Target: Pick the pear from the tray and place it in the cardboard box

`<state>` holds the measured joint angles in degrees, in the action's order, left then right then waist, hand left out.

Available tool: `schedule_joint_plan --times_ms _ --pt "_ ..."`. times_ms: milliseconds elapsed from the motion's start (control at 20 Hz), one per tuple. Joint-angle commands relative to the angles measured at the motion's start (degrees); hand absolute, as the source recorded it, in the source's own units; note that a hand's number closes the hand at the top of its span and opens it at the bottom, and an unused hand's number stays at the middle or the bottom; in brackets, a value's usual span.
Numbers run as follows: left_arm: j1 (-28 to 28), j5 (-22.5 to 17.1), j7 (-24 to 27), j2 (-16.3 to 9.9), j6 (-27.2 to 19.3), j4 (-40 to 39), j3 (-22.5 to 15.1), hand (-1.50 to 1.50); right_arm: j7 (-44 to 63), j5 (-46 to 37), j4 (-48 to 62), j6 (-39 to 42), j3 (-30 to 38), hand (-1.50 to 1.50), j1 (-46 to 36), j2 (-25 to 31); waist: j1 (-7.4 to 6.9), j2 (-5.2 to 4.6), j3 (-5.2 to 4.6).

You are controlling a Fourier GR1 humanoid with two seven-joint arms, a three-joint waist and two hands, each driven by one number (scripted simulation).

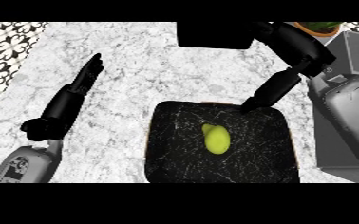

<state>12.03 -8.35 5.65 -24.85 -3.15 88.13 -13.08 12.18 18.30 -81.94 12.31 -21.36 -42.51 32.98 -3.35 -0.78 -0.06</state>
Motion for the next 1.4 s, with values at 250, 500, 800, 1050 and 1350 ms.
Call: schedule_joint_plan --times_ms 250,500,800,1050,1350 --pt "2.7 3.5 0.51 -1.18 2.81 -1.56 -2.07 0.0 -20.64 -12.45 14.08 19.4 -8.07 -1.5 -9.06 0.97 0.11 -0.38 0.11" --pt "2.79 4.04 -0.2 0.29 2.3 -0.74 -2.08 0.0 -24.48 -19.32 18.11 25.64 -12.37 -1.5 -15.87 -0.88 0.95 0.19 0.05" --pt "1.32 3.6 -0.54 -1.72 3.34 -0.24 -0.07 0.0 -19.06 -24.94 14.56 35.62 -20.44 -1.5 -23.12 -3.34 1.34 0.78 -0.02" --pt "2.14 3.96 0.82 -1.73 4.33 -2.63 1.41 0.0 -13.81 -29.65 12.89 38.69 -25.02 -1.5 -25.03 -10.05 2.36 0.74 -0.01" --pt "0.43 4.18 -0.24 -0.43 4.72 -0.82 2.44 0.0 -4.07 -31.6 9.88 43.8 -23.81 -1.5 -23.15 -14.83 3.16 0.96 0.03"
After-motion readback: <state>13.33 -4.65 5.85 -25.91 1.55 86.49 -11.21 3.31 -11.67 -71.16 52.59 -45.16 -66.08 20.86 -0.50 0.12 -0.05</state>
